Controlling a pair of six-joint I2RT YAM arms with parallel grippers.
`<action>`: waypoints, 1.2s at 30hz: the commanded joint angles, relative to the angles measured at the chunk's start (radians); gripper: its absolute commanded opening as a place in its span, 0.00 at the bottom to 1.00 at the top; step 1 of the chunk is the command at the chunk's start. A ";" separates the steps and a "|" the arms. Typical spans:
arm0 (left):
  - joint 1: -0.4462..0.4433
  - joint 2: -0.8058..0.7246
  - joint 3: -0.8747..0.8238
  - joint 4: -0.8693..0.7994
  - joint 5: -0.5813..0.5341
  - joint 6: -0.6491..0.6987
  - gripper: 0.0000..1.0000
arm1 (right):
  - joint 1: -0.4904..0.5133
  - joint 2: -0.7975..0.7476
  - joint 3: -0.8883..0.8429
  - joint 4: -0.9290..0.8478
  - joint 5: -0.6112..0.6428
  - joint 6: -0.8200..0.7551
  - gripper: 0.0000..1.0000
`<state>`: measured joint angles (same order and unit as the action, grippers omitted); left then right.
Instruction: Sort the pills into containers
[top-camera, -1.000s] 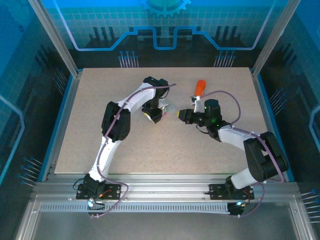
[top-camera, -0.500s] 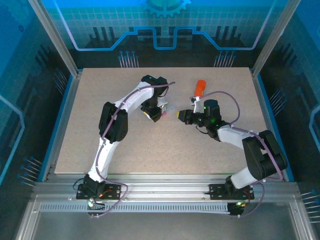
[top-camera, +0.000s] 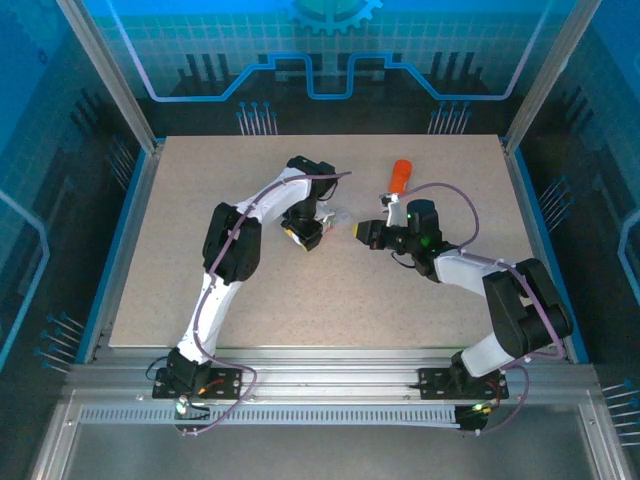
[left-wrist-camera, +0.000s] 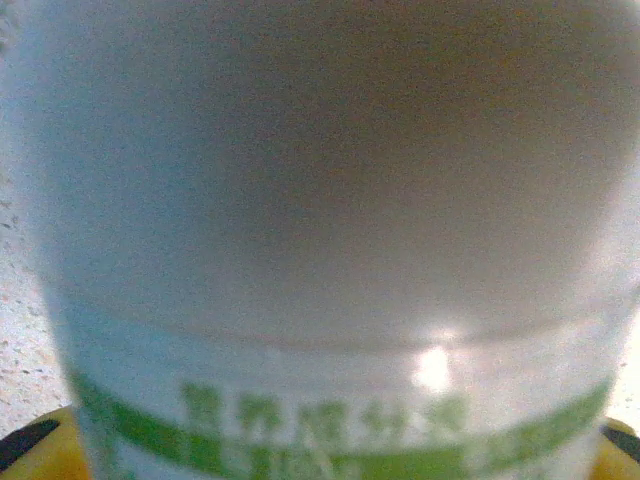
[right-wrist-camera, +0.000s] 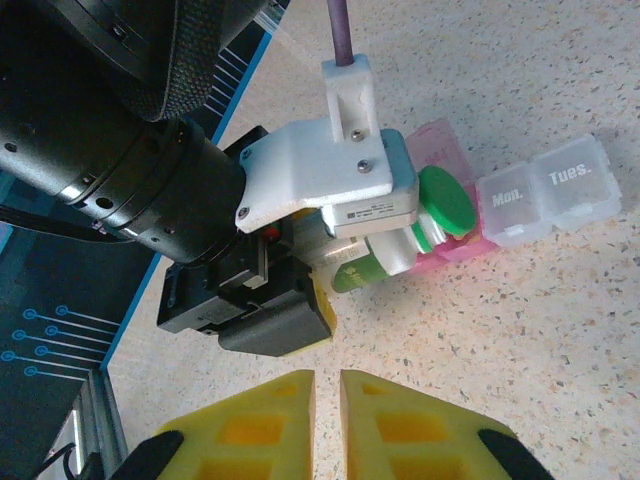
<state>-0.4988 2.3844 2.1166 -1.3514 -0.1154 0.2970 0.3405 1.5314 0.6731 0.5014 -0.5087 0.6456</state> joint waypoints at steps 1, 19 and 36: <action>0.008 -0.103 -0.051 0.060 0.038 -0.005 0.00 | -0.015 -0.007 -0.017 0.023 -0.015 -0.016 0.16; 0.034 -0.564 -0.652 0.803 0.357 -0.055 0.00 | -0.023 -0.228 0.043 -0.205 0.068 -0.127 0.43; 0.034 -0.867 -1.457 2.250 0.925 0.008 0.00 | 0.001 -0.317 0.109 -0.093 -0.296 -0.304 0.57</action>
<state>-0.4667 1.5242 0.7139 0.4610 0.6609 0.2943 0.3313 1.2572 0.7441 0.3355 -0.6724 0.4095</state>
